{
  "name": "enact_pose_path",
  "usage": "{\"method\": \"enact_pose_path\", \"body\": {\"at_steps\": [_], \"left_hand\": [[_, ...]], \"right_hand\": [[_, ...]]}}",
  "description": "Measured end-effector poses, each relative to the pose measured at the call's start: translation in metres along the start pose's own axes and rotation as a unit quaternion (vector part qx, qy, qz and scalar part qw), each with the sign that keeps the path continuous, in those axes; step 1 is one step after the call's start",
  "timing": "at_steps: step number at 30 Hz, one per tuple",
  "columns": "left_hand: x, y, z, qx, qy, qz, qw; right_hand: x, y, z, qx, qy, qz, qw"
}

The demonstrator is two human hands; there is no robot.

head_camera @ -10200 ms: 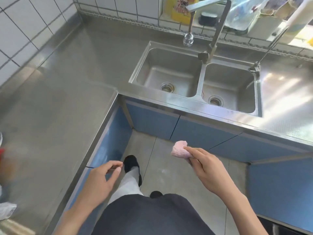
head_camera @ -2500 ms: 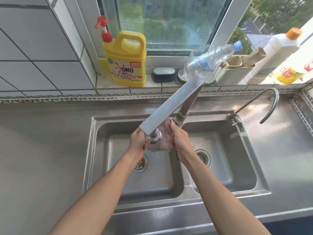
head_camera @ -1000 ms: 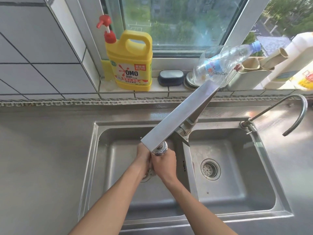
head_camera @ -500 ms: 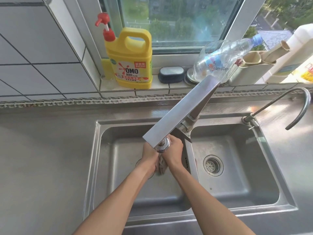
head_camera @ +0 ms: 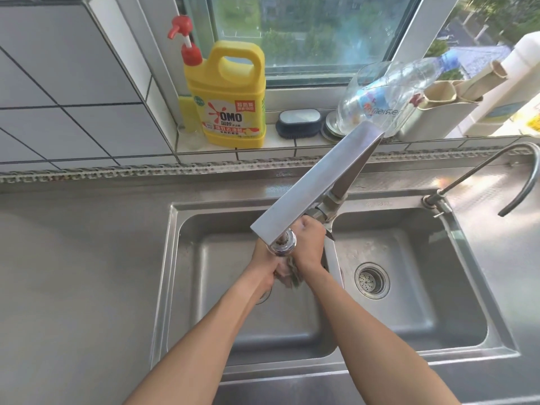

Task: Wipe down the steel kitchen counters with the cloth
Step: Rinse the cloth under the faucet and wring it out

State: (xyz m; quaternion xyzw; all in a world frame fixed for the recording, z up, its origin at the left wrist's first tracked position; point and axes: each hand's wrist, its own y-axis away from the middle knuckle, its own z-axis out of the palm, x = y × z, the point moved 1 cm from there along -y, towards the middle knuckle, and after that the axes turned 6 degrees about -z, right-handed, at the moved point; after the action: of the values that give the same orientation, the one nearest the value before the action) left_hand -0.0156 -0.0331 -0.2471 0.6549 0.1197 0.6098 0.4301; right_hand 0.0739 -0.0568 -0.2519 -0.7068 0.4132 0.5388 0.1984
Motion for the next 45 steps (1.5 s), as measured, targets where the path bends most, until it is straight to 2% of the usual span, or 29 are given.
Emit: {"method": "enact_pose_path", "body": {"at_steps": [3,7,10,14,16,19,20,22,25,28,30,32,37,41,45], "left_hand": [[0.0,0.005,-0.005,0.009,-0.012,0.009,1.0],[0.007,-0.006,-0.005,0.005,0.153,-0.018,0.988],[0.009,-0.009,-0.003,0.012,0.2,-0.025,0.98],[0.011,-0.002,0.003,-0.008,0.142,-0.03,0.989],[0.008,0.001,0.003,-0.005,0.056,-0.004,0.998],[0.003,0.01,-0.006,-0.027,-0.056,0.008,0.998],[0.0,0.013,-0.01,-0.033,-0.069,0.013,0.997],[-0.004,0.014,-0.018,0.009,-0.059,0.021,0.998],[-0.017,0.013,-0.037,0.097,0.01,0.018,0.995],[-0.033,0.01,-0.063,0.135,-0.059,0.016,0.989],[-0.036,0.006,-0.075,0.142,-0.145,0.02,0.979],[-0.03,0.005,-0.081,0.135,-0.182,0.034,0.973],[-0.015,0.005,-0.074,-0.04,-0.237,0.039,0.97],[-0.01,0.006,-0.075,-0.026,-0.211,0.064,0.975],[-0.006,0.009,-0.074,-0.019,-0.194,0.058,0.979]], "right_hand": [[0.005,0.005,0.001,-0.027,-0.026,0.017,0.999],[0.007,0.037,0.002,-0.07,-0.026,-0.052,0.996],[0.007,0.049,0.003,-0.082,-0.002,-0.057,0.995],[0.01,0.039,0.002,-0.069,0.048,-0.092,0.992],[0.012,0.023,0.001,-0.041,0.059,-0.084,0.994],[0.021,-0.002,0.002,-0.004,0.03,0.001,1.0],[0.023,-0.006,0.002,-0.002,0.006,0.031,0.999],[0.027,-0.008,0.003,-0.005,-0.07,0.1,0.992],[0.035,0.0,0.004,-0.051,-0.219,0.229,0.947],[0.042,0.003,0.001,-0.098,-0.298,0.295,0.902],[0.043,0.006,-0.001,-0.131,-0.289,0.299,0.9],[0.047,0.009,-0.001,-0.156,-0.283,0.308,0.895],[0.045,0.01,0.0,-0.256,-0.235,0.3,0.888],[0.043,0.011,-0.004,-0.299,-0.176,0.272,0.898],[0.05,0.011,-0.012,-0.373,-0.172,0.235,0.881]]}}
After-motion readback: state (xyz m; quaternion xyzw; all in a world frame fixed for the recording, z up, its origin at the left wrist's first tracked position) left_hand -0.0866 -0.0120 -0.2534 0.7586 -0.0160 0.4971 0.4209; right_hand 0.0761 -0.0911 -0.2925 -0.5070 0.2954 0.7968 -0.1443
